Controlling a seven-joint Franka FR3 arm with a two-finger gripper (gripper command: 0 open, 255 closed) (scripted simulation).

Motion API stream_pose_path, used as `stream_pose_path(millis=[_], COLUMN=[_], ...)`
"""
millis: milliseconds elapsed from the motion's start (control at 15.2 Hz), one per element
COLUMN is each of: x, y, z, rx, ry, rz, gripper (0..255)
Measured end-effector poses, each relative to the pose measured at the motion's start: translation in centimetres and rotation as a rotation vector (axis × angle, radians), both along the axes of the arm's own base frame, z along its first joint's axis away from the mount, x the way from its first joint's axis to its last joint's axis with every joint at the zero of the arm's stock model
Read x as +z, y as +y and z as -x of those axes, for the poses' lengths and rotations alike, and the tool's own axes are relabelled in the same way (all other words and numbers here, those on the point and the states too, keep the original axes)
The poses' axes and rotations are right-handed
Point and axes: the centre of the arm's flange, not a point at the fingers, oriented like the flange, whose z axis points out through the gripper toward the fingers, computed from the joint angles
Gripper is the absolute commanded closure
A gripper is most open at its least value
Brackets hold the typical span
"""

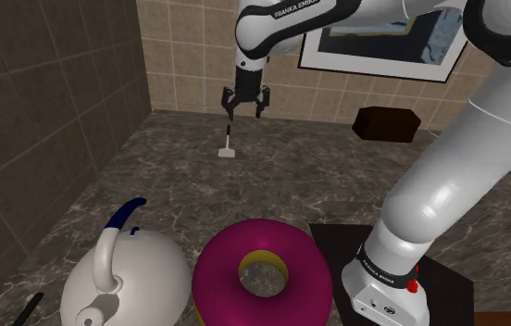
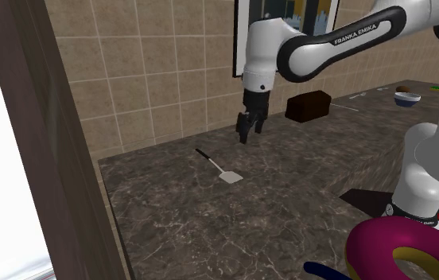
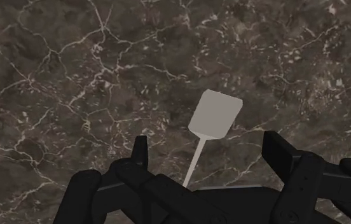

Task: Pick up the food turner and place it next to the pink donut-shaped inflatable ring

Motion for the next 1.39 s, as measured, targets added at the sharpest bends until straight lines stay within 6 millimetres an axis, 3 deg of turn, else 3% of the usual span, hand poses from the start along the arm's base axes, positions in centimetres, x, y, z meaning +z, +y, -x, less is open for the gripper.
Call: stream_pose_path(millis=[462,858,1386], x=[-5.1,-9.3,-14.0], y=[-2.6,-6.0,-6.8], z=[-7.0,-12.8,-14.0], rx=[-0.169,-0.313,-0.338], ry=[-0.003,-0.005,-0.005], rz=[-0.011,-0.020,-0.022], gripper=[0,0,0])
